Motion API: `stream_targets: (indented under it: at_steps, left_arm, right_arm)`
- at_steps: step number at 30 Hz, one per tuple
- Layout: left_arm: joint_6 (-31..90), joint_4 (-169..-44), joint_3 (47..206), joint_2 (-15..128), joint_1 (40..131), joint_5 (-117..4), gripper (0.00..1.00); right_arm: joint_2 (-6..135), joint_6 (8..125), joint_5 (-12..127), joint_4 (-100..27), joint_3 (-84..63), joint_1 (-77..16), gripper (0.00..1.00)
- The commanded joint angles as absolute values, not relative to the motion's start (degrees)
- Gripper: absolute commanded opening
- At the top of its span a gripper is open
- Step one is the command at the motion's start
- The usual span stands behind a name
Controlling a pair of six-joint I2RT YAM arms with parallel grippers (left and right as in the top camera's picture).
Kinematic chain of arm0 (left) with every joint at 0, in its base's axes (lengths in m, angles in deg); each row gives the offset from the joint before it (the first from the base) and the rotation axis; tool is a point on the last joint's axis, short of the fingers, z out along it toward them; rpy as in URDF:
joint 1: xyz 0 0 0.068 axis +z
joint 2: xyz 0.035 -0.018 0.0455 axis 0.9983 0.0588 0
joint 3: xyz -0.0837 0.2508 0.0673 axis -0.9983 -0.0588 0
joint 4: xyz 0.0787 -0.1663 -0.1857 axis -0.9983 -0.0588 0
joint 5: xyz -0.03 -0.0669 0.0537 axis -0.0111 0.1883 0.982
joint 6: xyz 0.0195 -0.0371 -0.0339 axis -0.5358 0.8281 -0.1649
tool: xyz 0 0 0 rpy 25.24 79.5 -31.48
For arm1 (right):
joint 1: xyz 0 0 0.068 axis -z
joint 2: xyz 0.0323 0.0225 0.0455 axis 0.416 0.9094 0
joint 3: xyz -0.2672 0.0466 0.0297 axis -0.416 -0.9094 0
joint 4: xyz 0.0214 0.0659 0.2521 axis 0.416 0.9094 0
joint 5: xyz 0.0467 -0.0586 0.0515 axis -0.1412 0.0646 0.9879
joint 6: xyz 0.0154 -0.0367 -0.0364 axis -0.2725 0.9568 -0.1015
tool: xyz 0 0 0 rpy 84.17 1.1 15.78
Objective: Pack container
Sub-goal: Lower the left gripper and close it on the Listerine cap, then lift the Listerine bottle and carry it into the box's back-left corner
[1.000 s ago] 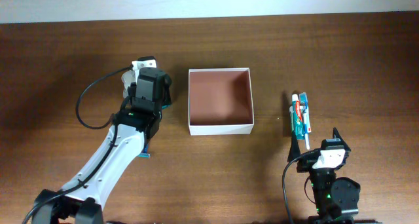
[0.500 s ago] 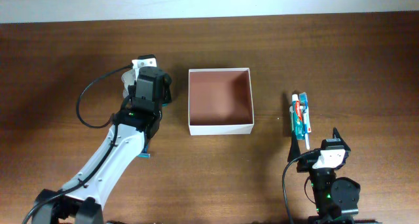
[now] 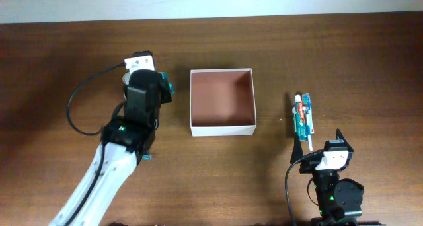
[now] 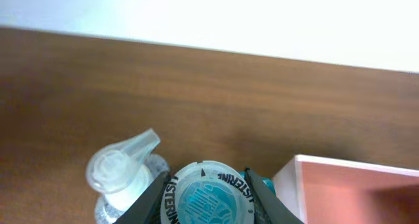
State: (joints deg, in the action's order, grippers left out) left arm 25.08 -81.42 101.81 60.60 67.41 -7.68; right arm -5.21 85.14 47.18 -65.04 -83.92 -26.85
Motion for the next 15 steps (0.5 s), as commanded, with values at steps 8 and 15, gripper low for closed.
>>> stream_targets:
  at_steps: [8,15]
  left_arm:
    - [24.4,-90.5,119.4,54.7,66.5,-21.6,0.20]
    - [25.9,-91.0,122.1,58.0,65.9,-25.3,0.20]
  right_arm:
    - [-5.3,85.1,47.2,-64.6,-84.2,-26.4,0.99]
    - [-5.3,85.1,47.2,-64.6,-84.2,-26.4,0.99]
